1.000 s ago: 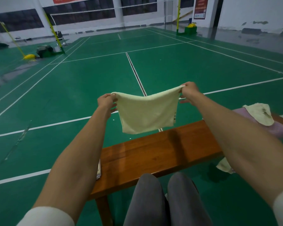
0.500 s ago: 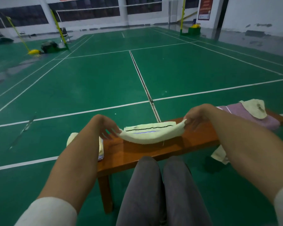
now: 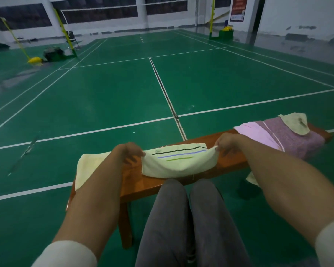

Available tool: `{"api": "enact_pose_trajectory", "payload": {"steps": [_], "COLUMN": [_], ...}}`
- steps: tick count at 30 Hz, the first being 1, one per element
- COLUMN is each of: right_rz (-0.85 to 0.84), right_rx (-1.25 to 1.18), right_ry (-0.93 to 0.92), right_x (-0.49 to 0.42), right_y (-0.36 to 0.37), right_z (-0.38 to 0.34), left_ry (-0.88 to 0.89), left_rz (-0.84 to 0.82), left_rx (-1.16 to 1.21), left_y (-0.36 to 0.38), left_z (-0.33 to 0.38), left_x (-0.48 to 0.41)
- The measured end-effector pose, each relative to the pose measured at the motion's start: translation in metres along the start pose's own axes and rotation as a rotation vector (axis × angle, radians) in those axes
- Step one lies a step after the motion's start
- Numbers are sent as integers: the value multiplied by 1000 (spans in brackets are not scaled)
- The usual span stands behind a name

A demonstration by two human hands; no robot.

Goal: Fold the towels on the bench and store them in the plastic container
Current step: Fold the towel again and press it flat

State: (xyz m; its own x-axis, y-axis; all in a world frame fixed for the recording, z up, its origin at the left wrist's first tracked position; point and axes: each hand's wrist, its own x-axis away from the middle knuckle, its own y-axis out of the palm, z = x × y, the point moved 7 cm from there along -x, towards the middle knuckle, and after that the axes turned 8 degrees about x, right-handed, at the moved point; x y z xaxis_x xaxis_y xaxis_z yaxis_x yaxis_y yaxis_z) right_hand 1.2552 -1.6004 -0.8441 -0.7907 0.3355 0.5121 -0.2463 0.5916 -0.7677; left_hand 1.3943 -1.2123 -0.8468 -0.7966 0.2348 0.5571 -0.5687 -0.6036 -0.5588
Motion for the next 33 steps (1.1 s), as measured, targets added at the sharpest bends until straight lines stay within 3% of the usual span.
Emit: {"api": "enact_pose_trajectory", "payload": {"steps": [5,18,33], "right_rz": [131,220,325], "right_rx": [-36,-24,106], "right_ry": [-22,7,72], "right_x": [-12,-59,-118], "right_y": [-9,-25,-20], "right_z": [-6,-12,-14], "left_ry": [73,101,127], "left_rz": [150,255,431], "left_rx": [123,219,144], "left_y": [-5,-17,-12], "left_z": [5,9,-3], "left_x": [-15,-62,-135]}}
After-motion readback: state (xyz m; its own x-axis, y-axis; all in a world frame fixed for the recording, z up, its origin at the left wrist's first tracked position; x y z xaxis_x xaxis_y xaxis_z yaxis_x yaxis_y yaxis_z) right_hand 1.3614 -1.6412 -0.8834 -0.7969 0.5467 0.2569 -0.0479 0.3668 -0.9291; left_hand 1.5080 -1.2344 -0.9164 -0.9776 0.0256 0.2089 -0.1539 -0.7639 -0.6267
